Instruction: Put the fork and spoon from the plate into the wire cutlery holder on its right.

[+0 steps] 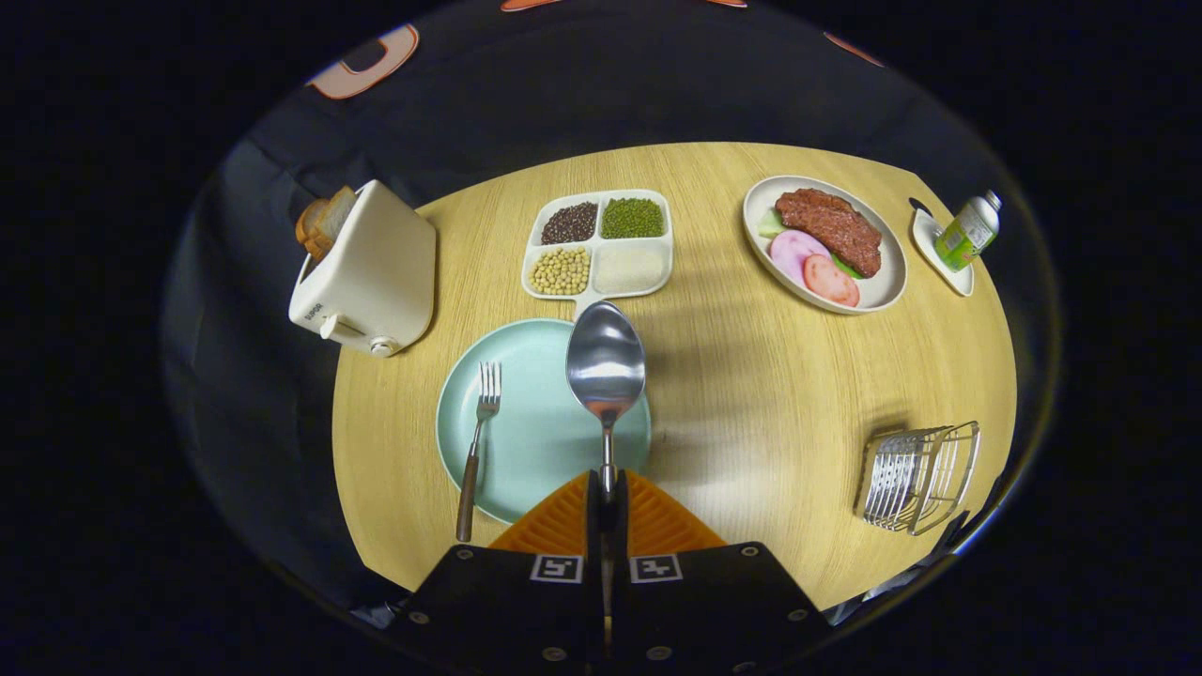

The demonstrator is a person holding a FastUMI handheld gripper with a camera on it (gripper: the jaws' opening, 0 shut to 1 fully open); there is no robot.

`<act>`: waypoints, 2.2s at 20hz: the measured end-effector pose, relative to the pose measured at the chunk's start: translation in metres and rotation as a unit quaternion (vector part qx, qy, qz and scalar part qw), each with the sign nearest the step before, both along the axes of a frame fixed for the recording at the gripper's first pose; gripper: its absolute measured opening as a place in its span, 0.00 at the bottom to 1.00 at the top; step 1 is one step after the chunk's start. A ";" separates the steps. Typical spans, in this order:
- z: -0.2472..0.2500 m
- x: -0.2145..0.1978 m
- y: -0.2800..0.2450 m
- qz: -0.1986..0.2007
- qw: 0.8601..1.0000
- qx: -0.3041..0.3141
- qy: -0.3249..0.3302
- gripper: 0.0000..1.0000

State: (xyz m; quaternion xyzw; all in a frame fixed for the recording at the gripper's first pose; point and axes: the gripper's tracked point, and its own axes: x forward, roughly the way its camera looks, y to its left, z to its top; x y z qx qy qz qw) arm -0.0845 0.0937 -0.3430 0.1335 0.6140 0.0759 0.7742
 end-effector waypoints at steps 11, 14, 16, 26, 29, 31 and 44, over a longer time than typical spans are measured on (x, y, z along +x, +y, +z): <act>0.015 -0.071 -0.175 -0.073 0.996 -0.049 0.013 0.04; 0.011 -0.088 -0.215 -0.073 0.994 -0.076 0.014 0.04; 0.007 -0.099 -0.230 -0.071 0.994 -0.084 0.023 0.04; -0.007 -0.111 -0.248 -0.092 0.993 -0.067 0.036 0.09; 0.018 -0.082 -0.245 -0.128 0.991 -0.021 -0.013 0.09; 0.034 -0.064 -0.247 -0.142 0.988 -0.013 -0.061 0.10; 0.222 0.053 -0.215 -0.178 0.867 -0.030 -0.465 0.83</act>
